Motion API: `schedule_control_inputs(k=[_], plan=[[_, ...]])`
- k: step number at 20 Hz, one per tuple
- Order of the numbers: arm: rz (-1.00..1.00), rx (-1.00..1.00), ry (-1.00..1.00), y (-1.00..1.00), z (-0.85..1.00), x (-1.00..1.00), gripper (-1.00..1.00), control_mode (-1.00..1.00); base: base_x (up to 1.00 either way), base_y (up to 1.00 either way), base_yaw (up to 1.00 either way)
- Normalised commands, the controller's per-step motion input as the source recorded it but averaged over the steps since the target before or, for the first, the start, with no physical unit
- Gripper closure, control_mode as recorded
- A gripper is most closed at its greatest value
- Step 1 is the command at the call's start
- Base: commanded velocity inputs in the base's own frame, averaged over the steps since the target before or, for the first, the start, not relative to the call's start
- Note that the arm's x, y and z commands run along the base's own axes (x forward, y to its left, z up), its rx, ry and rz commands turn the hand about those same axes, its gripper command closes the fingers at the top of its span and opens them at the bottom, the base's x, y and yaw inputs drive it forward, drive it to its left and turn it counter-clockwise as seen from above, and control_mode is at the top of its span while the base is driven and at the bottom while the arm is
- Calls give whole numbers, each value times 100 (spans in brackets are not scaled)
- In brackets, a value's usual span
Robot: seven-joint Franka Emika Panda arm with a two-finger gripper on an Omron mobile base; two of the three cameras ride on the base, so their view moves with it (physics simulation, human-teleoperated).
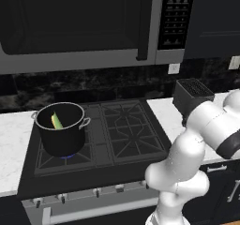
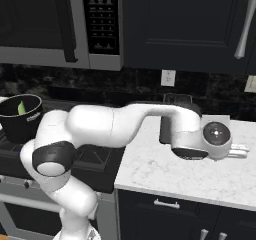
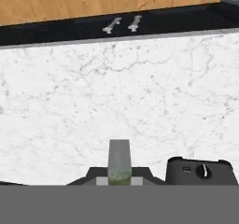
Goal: Put the corn and corn in the pot. Retrieve the spatula and lightly stir the vegetables in the pot.
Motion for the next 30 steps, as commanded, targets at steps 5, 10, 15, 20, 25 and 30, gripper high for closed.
schedule_control_inputs(k=[5,10,15,20,25,30], plan=[[16,-46,14,36,95,-56,100,-100,0,0,0],[25,-61,8,45,70,-63,100,-100,0,0,0],[38,-68,6,64,48,-56,100,-100,0,0,0],[52,-67,1,76,35,-33,100,-100,0,0,0],[53,-59,3,70,61,-14,100,-100,0,0,0],[50,-55,6,75,82,-9,100,-100,0,0,0]])
